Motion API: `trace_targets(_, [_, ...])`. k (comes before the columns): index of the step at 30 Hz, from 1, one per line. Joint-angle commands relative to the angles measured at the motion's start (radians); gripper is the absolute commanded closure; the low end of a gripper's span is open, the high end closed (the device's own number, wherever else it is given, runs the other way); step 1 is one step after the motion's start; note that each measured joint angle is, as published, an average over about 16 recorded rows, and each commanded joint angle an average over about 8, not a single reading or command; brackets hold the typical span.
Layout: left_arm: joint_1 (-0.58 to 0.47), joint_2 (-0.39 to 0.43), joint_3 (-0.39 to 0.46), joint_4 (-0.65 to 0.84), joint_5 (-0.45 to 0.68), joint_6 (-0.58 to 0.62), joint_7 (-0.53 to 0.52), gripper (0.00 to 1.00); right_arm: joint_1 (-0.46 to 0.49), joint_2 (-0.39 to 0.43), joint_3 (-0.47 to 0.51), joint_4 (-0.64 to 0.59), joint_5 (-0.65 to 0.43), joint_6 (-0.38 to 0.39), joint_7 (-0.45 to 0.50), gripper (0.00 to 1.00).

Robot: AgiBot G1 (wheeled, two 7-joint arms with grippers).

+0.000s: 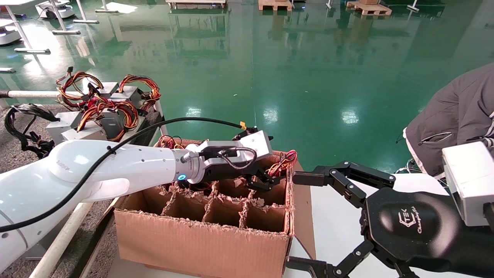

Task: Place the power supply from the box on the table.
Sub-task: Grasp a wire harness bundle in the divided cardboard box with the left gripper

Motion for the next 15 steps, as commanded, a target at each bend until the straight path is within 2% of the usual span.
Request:
trace_targets(1, [0.0,0.009,0.005,0.01,-0.001,-0.01,0.006,0.0,0.0,0.0,0.0,0.0,0.0,0.0,0.0,0.0])
trace_targets(15, [-0.001,0.064,0.021,0.084,-0.002,-0.054,0.027,0.0,0.0,0.0,0.0,0.0,0.0,0.0,0.0,0.0])
